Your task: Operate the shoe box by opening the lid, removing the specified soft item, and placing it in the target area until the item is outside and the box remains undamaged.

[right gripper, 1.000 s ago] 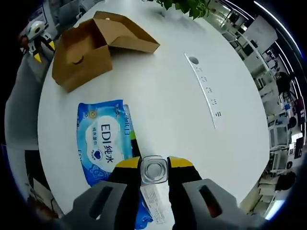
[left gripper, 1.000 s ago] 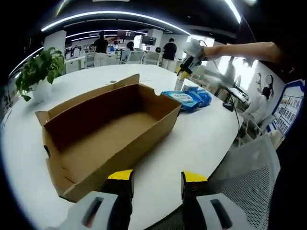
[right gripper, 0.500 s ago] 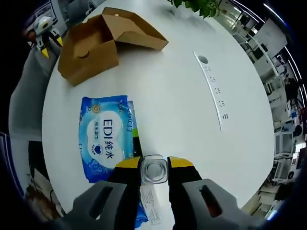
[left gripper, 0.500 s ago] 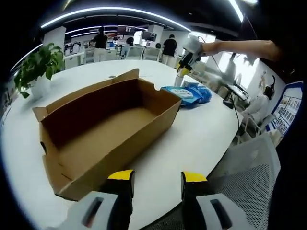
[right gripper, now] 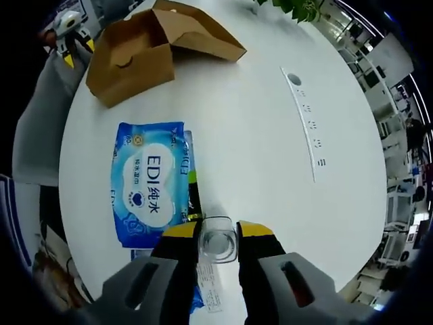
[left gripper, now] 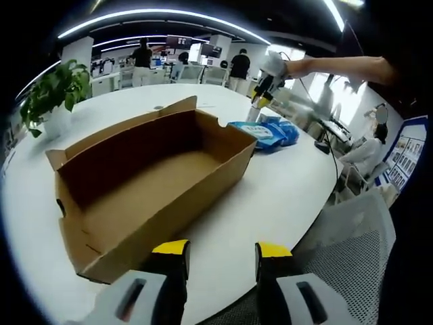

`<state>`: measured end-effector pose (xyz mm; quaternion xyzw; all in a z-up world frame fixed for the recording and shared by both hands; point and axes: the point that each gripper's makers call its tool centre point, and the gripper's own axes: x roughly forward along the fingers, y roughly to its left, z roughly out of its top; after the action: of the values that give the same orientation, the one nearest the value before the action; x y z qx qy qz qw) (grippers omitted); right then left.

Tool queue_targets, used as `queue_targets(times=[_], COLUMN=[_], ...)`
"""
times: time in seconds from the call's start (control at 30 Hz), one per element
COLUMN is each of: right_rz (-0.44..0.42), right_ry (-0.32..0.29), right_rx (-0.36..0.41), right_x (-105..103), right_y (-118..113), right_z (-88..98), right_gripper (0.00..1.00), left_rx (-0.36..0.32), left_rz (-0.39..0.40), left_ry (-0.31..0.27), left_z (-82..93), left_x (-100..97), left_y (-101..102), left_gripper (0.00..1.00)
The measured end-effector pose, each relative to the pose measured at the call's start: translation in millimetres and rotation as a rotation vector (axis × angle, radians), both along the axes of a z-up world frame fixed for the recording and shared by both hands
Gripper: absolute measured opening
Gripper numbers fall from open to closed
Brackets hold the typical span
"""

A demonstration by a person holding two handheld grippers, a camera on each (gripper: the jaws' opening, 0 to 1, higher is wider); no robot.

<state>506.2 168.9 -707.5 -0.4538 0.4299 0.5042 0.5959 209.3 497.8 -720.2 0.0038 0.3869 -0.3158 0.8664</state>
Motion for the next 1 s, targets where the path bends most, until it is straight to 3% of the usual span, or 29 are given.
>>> queue_targets(times=[0.3,0.67,1.0], right_rz=[0.002,-0.035,-0.076], right_ry=[-0.017,-0.112,-0.140], right_rx=[-0.034,-0.052,-0.045], right_x=[-0.2,9.6,-10.2], right_y=[-6.8,-17.2,-29.4], right_z=[0.8,18.4,35.1], right_gripper=[0.25,0.28,0.31], left_rx=[-0.005,-0.025,-0.059], left_rz=[0.011,0.026,0.080], left_ry=[-0.009,-0.029,-0.075], left_z=[1.7,6.4,22.7], left_x=[1.7,5.8,14.0], left_y=[1.4,2.8,14.3], left_gripper=[0.39,0.39,0.39])
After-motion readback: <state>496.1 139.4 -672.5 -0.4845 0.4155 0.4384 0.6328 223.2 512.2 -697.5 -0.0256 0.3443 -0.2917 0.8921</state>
